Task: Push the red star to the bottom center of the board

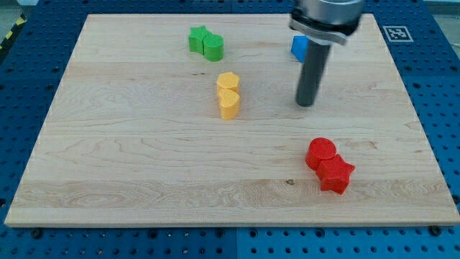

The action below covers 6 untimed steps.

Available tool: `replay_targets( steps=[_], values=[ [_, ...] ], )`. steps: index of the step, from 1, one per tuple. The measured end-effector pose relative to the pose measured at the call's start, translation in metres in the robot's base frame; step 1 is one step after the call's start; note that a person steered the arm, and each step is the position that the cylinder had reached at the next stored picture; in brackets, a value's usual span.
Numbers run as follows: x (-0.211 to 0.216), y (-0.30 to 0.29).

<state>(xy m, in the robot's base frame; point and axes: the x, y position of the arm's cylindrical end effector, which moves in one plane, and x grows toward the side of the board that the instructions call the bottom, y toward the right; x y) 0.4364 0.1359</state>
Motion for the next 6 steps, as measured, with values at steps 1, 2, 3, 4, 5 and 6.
replay_targets(
  steps=[1,2,3,4,5,6],
  values=[
    [0.042,0.021],
    [0.087,0.023],
    [0.089,0.023],
    [0.092,0.049],
    [0.097,0.082],
    [0.116,0.098]
  ],
)
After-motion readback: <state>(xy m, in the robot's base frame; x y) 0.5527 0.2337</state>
